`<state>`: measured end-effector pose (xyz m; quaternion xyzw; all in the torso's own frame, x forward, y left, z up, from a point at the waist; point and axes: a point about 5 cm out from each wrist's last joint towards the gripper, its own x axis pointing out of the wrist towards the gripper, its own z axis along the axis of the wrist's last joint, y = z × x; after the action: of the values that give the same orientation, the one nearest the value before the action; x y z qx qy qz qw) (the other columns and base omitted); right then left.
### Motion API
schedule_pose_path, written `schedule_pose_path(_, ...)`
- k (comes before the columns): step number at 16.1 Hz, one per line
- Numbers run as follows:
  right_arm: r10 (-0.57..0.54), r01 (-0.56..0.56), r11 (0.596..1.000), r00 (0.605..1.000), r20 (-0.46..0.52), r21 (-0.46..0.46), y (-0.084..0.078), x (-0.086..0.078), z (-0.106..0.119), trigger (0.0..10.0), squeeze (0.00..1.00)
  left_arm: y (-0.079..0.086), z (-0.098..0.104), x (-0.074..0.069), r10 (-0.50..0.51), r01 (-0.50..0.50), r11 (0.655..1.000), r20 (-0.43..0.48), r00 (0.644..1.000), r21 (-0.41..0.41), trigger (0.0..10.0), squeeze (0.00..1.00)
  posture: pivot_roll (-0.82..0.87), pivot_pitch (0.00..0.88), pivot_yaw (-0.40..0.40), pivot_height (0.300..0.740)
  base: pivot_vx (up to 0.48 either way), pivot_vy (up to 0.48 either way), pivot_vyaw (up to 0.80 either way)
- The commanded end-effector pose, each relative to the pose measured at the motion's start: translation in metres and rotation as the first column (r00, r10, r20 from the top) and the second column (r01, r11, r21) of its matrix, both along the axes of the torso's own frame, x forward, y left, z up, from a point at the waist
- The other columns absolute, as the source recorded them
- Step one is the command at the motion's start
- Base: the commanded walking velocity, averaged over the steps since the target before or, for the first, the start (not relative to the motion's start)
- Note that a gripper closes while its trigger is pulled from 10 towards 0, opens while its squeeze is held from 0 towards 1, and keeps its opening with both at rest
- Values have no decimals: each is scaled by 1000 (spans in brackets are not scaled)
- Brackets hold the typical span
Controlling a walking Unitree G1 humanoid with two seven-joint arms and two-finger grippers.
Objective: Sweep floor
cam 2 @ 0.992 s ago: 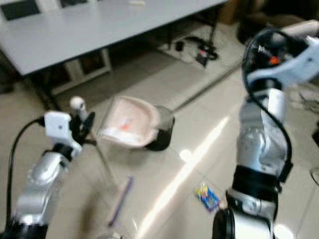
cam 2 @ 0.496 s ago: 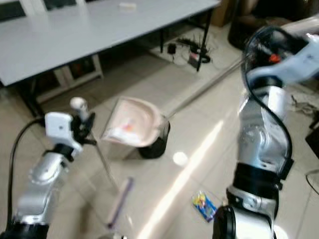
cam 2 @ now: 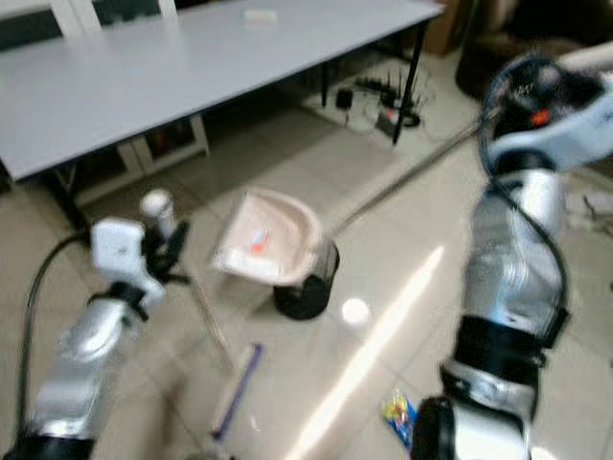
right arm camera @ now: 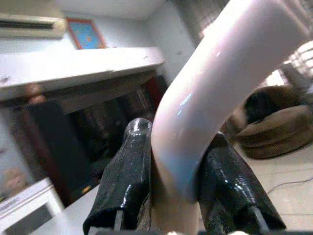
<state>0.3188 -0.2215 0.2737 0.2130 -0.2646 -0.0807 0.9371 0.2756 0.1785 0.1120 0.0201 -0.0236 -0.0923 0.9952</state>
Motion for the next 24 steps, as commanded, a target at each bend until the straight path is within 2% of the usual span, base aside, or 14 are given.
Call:
schedule_pose_path(1, -50, 49, 999, 997, 52, 9, -10, -5, 8, 10000, 0, 1, 7, -1, -3, 2, 1000, 37, 999, 17, 10000, 0, -8, 45, 24, 740, 416, 0, 0)
schedule_pose_path(3, -68, 68, 998, 997, 48, -1, -13, -6, 7, 10000, 0, 5, 6, -3, 11, -12, 1000, 34, 999, 23, 10000, 0, -8, 45, 24, 740, 414, 0, 0)
schedule_pose_path(4, -104, 107, 993, 993, 48, -54, -19, -9, 7, 10000, 0, 16, 3, -6, 39, -41, 998, 25, 999, 52, 10000, 0, -8, 44, 24, 740, 420, 0, 0)
schedule_pose_path(8, -107, 111, 990, 993, 51, -83, -26, -14, 8, 10000, 0, 27, 5, -6, 55, -57, 996, 24, 998, 75, 10000, 0, -10, 43, 31, 740, 414, 0, 0)
schedule_pose_path(15, -120, 124, 988, 992, 49, -88, -27, -18, 5, 10000, 0, 13, 7, 0, 8, -9, 998, 30, 1000, 58, 10000, 0, -15, 40, 43, 740, 404, 0, 0)
schedule_pose_path(16, -121, 124, 988, 992, 48, -87, -27, -18, 5, 10000, 0, 12, 6, 0, 4, -5, 999, 27, 1000, 45, 10000, 0, -15, 41, 43, 740, 0, 0, 0)
schedule_pose_path(18, -135, 139, 986, 990, 47, -90, -29, -20, 4, 10000, 0, 9, 2, 1, -2, 1, 997, 5, 1000, 81, 10000, 0, -17, 39, 49, 740, 0, 0, 0)
schedule_pose_path(24, -120, 124, 987, 992, 43, -103, -26, -18, 2, 10000, 0, 6, 2, 2, -25, 24, 996, 8, 1000, 86, 10000, 0, -16, 24, 51, 740, 0, 0, 0)
